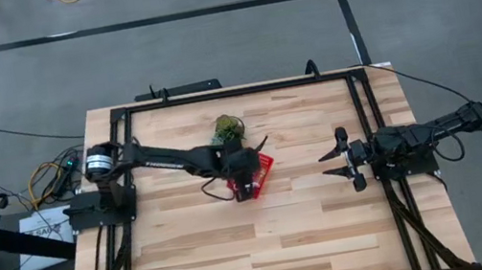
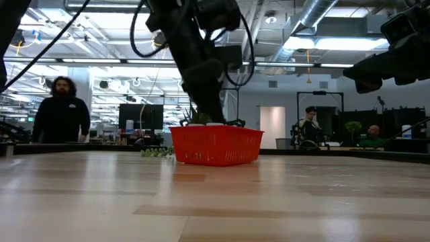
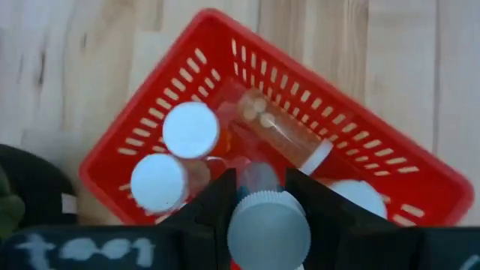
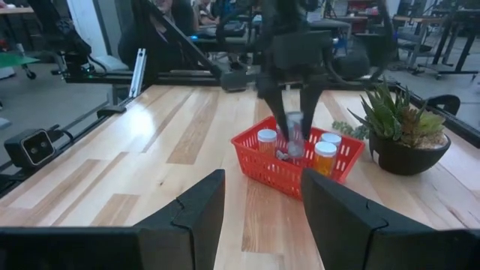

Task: Pick and place pill bottles into a basket
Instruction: Put the blue pill bottle into the red bin

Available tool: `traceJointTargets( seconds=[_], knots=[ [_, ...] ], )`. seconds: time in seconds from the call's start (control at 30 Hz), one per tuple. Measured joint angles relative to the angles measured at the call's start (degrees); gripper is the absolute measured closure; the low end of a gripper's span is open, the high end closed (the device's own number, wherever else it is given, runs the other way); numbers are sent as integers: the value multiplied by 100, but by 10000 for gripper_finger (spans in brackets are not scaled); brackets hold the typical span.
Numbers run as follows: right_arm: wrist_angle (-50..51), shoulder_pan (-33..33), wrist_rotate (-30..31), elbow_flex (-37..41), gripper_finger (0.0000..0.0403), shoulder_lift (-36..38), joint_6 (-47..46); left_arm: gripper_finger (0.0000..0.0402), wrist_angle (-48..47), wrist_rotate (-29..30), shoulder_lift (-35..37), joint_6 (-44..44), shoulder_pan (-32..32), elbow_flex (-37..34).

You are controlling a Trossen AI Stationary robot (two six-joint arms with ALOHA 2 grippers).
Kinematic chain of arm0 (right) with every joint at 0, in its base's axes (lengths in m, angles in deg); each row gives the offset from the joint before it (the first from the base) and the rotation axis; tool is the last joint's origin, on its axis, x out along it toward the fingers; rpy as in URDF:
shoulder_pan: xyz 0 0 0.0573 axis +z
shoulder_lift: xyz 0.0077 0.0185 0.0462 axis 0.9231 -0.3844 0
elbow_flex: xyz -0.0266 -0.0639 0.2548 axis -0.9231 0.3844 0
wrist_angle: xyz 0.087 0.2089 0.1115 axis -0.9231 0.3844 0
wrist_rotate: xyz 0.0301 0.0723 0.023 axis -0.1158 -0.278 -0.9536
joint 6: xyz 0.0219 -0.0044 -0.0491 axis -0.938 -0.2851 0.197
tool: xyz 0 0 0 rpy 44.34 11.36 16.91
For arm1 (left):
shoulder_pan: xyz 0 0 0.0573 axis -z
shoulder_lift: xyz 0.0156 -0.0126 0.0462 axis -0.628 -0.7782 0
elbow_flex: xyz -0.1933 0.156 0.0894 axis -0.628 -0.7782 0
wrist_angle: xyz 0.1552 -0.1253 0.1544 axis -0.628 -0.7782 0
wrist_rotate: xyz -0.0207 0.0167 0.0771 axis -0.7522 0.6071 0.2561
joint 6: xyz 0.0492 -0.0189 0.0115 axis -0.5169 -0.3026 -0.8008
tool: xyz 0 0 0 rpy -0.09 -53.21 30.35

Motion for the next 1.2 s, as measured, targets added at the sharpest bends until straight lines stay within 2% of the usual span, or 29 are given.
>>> traceJointTargets(
  seconds=[0.23,0.43,0.7,1.0,1.2],
  knots=[
    [-1,2,-7,0,234,6,1,308,124,-398,-155,-56,-129,3],
    [4,0,-6,0,234,7,2,308,-212,-689,-162,-51,-185,114],
    [11,2,-13,0,234,6,0,308,-1042,-668,-160,-49,-180,233],
    [13,1,-11,0,234,6,1,294,-886,-629,-160,-42,-178,232],
    [15,0,-11,-2,234,6,2,275,-777,-399,-160,-36,-180,232]
  ],
)
